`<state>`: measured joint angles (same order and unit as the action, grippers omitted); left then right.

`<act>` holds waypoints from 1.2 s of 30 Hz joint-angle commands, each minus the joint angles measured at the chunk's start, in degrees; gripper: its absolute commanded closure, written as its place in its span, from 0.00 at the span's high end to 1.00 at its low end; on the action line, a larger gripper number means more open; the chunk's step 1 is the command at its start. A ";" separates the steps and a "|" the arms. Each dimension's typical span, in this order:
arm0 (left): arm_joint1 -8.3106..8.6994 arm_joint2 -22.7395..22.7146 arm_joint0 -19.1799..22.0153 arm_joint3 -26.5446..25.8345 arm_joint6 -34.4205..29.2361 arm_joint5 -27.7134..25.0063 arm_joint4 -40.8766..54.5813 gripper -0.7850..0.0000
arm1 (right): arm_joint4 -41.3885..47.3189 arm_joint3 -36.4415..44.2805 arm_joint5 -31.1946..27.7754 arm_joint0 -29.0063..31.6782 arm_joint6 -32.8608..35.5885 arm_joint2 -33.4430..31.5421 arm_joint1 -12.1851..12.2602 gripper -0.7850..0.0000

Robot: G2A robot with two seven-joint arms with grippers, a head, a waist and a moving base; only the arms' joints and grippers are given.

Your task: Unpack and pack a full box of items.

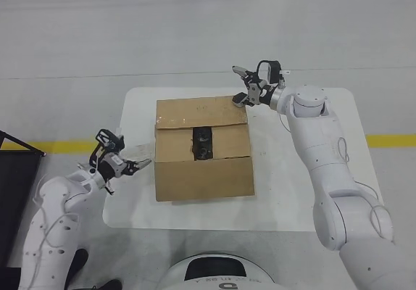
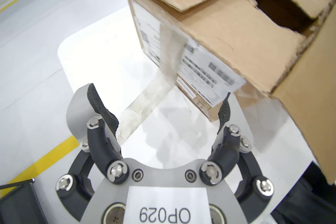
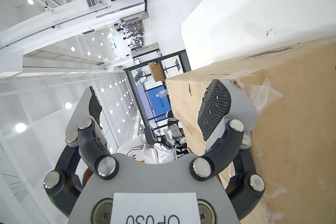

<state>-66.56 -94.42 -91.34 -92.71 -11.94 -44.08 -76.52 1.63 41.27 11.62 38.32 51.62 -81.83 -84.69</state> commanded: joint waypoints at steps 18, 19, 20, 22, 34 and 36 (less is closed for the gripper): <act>1.85 3.01 -1.21 0.50 21.40 -1.37 -18.80 1.00 | 0.00 0.00 0.00 0.00 0.00 0.00 0.00 1.00; 1.89 3.08 -1.18 0.31 21.40 -1.26 -18.71 1.00 | 0.00 0.00 0.00 0.00 0.00 0.00 0.00 1.00; 1.94 3.15 -1.20 0.05 21.52 -1.29 -18.60 1.00 | 0.00 0.00 0.00 0.00 0.00 0.00 0.00 1.00; 2.06 3.17 -1.35 -0.39 21.61 -1.25 -18.58 1.00 | 0.00 0.00 0.00 0.00 0.00 0.00 0.00 1.00; 2.43 2.84 -1.96 -1.82 21.40 0.20 -13.94 1.00 | 0.00 0.00 0.00 0.00 0.00 0.00 0.00 1.00; 2.45 2.46 -2.09 -2.12 20.71 0.09 -11.46 1.00 | 0.00 0.00 0.00 0.00 0.00 0.00 0.00 1.00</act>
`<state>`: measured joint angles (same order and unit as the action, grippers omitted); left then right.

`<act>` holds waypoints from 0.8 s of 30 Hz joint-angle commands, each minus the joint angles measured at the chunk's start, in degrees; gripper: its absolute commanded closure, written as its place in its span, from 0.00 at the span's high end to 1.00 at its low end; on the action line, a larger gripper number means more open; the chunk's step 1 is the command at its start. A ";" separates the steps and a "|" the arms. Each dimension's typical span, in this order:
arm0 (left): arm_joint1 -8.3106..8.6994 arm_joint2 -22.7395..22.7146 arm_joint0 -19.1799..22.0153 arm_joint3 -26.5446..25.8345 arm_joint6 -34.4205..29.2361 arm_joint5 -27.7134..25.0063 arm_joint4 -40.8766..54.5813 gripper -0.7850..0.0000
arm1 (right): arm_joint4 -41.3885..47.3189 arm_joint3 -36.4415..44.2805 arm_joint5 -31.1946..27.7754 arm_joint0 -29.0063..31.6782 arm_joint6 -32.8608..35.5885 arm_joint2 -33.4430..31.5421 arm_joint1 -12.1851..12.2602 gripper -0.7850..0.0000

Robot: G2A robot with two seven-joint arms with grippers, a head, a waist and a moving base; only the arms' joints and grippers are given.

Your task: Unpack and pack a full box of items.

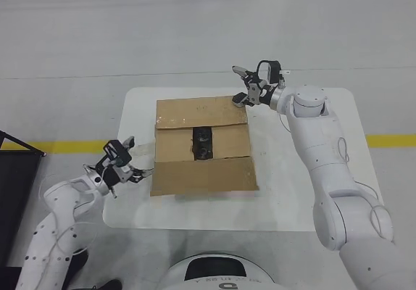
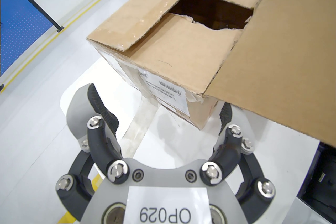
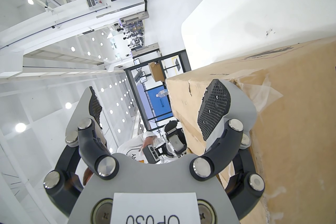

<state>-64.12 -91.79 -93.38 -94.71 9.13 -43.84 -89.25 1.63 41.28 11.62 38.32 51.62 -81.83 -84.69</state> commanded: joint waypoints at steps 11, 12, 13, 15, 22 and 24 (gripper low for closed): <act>-0.37 0.16 5.38 4.79 -17.26 3.34 23.36 1.00 | 0.00 0.00 0.00 0.00 0.00 0.00 0.00 1.00; -0.44 0.46 5.82 4.65 -18.68 4.42 24.60 1.00 | 0.00 0.00 0.00 0.00 0.00 0.00 0.00 1.00; -0.48 0.59 6.20 4.64 -19.90 5.80 25.46 1.00 | 0.00 0.00 0.00 0.00 0.00 0.00 0.00 1.00; -0.54 1.09 6.81 4.33 -21.98 7.70 26.41 1.00 | 0.00 0.00 0.00 0.00 0.00 0.00 0.00 1.00; -0.63 2.54 7.87 3.40 -24.97 12.13 26.86 1.00 | 0.00 0.00 0.00 0.00 0.00 0.00 0.00 1.00; -0.62 2.83 7.75 2.84 -25.03 12.80 26.63 1.00 | 0.00 0.00 0.00 0.00 0.00 0.00 0.00 1.00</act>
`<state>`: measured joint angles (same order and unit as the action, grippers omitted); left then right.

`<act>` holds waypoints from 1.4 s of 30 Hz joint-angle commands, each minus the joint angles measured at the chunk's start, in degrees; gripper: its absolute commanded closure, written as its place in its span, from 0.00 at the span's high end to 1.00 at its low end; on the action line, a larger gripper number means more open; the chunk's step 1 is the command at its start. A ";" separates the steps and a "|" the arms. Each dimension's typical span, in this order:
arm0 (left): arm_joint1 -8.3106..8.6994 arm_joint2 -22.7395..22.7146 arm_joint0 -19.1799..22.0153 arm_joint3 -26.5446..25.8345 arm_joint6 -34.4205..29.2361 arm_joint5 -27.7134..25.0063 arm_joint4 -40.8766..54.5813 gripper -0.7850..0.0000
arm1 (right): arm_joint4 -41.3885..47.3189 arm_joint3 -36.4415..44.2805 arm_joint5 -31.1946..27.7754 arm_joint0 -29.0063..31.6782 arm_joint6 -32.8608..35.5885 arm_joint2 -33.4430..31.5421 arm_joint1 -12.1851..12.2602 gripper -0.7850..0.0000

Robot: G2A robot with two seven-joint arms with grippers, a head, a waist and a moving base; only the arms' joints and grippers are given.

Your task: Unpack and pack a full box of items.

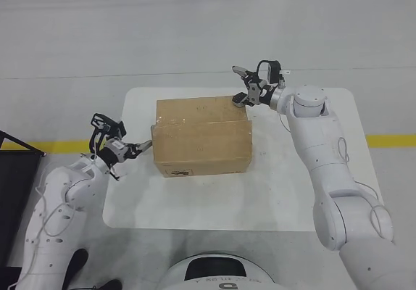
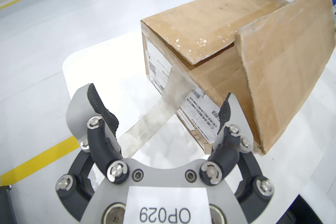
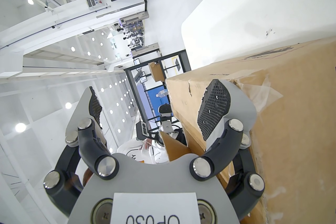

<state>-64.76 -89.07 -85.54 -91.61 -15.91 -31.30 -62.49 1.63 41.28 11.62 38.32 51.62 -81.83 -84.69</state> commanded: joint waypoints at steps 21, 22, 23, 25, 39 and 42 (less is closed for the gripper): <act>-0.30 1.15 -2.67 -5.46 3.03 4.18 5.38 1.00 | 0.00 0.00 0.00 0.00 0.00 0.00 0.00 1.00; -0.43 2.14 -2.18 -5.37 2.83 5.75 4.50 1.00 | 0.00 0.00 0.00 0.00 0.00 0.00 0.00 1.00; -0.55 2.88 -1.85 -5.03 2.68 6.89 4.28 1.00 | 0.00 0.00 0.00 0.00 0.00 0.00 0.00 1.00; -0.66 3.67 -1.16 -4.45 2.40 8.29 3.90 1.00 | 0.00 0.00 0.00 0.00 0.00 0.00 0.00 1.00; -0.85 5.32 2.39 -0.72 0.39 12.20 2.80 1.00 | 6.23 15.97 -0.23 9.03 9.78 -3.86 1.80 1.00; -0.92 5.77 2.97 -0.08 0.26 12.57 3.02 1.00 | 5.57 21.64 1.56 12.88 15.09 -4.85 2.88 1.00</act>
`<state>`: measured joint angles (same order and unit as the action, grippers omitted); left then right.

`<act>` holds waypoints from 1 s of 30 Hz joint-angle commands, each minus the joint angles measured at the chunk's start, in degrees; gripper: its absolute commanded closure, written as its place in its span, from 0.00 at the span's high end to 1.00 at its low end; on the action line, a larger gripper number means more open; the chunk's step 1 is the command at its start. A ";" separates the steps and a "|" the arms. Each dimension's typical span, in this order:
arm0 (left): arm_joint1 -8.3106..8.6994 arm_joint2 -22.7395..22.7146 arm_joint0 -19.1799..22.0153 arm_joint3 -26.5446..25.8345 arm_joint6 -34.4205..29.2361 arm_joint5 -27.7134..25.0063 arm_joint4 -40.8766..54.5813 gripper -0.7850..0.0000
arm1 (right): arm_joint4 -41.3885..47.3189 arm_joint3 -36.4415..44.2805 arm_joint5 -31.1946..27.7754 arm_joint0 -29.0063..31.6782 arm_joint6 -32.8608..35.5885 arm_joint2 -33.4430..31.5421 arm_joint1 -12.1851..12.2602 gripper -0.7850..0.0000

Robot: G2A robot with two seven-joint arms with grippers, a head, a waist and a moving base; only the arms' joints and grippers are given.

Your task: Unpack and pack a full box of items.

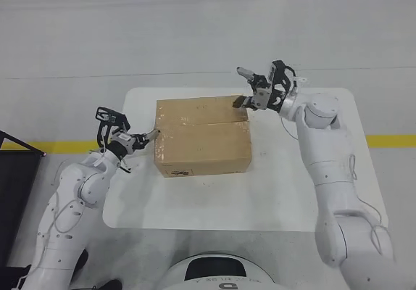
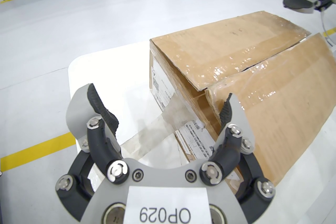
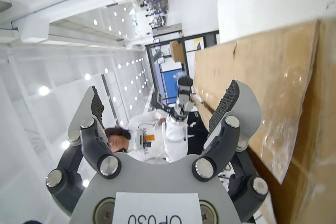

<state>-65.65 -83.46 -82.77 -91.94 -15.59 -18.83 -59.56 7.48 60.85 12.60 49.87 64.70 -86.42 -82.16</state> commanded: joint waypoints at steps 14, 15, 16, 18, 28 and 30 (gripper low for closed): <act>0.20 -2.03 1.99 3.35 -0.27 2.68 0.67 1.00 | -7.21 7.61 5.86 4.16 -3.03 4.64 1.76 1.00; 0.25 -2.39 1.90 3.80 0.03 3.49 -0.05 1.00 | -7.52 7.24 6.21 3.76 -3.84 5.29 1.72 1.00; 0.32 -2.78 1.85 4.38 0.39 4.80 -1.51 1.00 | -7.78 6.86 6.43 3.36 -3.92 6.06 1.70 1.00; 0.33 -2.88 1.69 5.40 1.13 6.16 -2.92 1.00 | -8.61 5.84 6.51 2.47 -3.57 7.35 1.75 1.00; 0.07 -0.02 4.16 8.13 -1.20 6.12 -5.11 1.00 | -8.56 3.40 5.45 0.41 -2.43 9.10 2.10 1.00; -0.08 1.17 4.90 7.98 -1.64 6.36 -5.85 1.00 | -8.56 3.40 5.45 0.41 -2.43 9.10 2.10 1.00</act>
<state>-65.66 -82.97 -78.27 -83.88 -16.99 -12.64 -64.98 -1.06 64.24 18.05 50.27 62.27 -77.32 -80.05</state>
